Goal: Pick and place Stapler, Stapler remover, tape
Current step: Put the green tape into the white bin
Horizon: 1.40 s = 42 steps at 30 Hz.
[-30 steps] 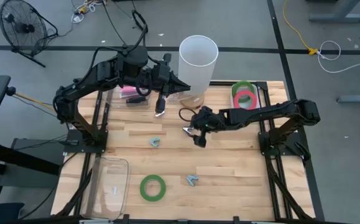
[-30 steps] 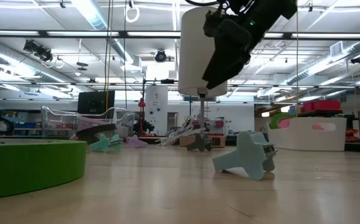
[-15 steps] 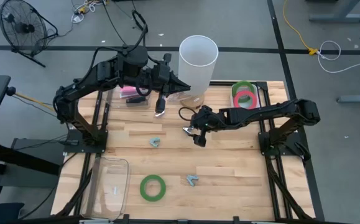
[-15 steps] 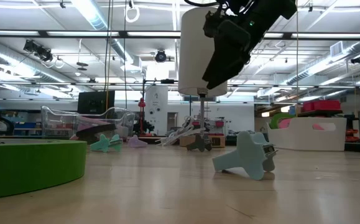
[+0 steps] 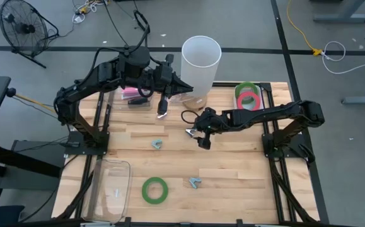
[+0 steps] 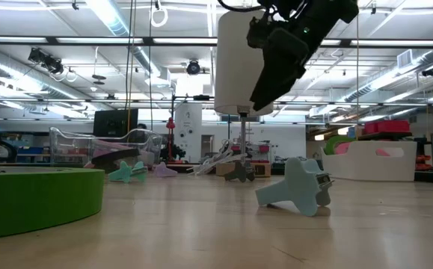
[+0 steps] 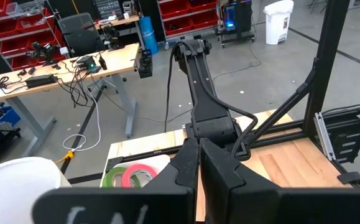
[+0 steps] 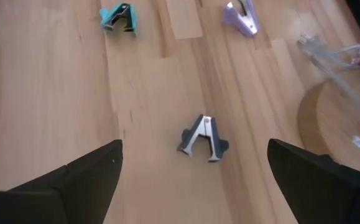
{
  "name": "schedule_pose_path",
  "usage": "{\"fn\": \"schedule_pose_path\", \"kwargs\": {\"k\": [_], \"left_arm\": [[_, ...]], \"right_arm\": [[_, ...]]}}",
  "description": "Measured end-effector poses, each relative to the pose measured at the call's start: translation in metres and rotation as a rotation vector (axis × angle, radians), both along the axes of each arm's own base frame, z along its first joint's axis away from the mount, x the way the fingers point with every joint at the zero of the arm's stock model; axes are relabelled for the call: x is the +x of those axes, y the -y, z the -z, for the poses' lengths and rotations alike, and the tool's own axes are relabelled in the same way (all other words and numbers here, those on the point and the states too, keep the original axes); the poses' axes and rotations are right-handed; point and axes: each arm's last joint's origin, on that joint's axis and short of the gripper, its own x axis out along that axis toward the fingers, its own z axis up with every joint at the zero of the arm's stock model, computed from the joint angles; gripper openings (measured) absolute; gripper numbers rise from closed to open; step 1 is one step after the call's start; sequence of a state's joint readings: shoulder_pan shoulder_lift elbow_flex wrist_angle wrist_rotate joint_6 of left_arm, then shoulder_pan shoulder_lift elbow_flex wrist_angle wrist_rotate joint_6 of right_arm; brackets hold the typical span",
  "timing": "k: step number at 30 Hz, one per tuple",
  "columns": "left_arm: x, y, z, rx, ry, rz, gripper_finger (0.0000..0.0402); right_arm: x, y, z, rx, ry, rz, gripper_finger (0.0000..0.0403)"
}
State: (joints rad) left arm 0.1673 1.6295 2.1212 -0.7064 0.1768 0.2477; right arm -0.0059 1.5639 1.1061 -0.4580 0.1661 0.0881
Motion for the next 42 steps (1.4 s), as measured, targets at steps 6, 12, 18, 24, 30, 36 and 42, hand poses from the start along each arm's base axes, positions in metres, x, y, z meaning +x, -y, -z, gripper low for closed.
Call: {"fn": "schedule_pose_path", "kwargs": {"k": [6, 12, 18, 24, 30, 36, 42], "left_arm": [[0.000, 0.000, 0.000, -0.001, 0.000, 0.000, 0.0021], [0.000, 0.000, 0.000, 0.000, 0.000, 0.000, 0.0021], [0.000, 0.000, 0.000, 0.000, 0.005, 0.000, 0.0021], [0.000, 0.000, -0.002, 0.002, 0.020, 0.002, 0.0021], [0.001, 0.002, -0.005, -0.035, 0.048, -0.002, 0.0021], [0.002, 0.006, -0.006, -0.102, 0.057, 0.001, 0.0021], [0.001, 0.009, -0.002, -0.101, 0.013, 0.013, 0.0021]], "right_arm": [[-0.002, 0.001, -0.005, -0.036, 0.012, -0.006, 0.0398], [-0.009, -0.001, -0.015, 0.002, 0.030, -0.034, 0.0398], [-0.031, -0.002, -0.043, 0.029, 0.095, -0.049, 0.0398], [-0.060, -0.002, -0.076, 0.039, 0.195, -0.036, 0.0398], [-0.075, -0.002, -0.091, 0.038, 0.252, -0.034, 0.0398], [-0.077, -0.001, -0.089, 0.019, 0.223, -0.015, 0.0398], [-0.071, -0.001, -0.083, 0.018, 0.199, -0.016, 0.0398]]}}
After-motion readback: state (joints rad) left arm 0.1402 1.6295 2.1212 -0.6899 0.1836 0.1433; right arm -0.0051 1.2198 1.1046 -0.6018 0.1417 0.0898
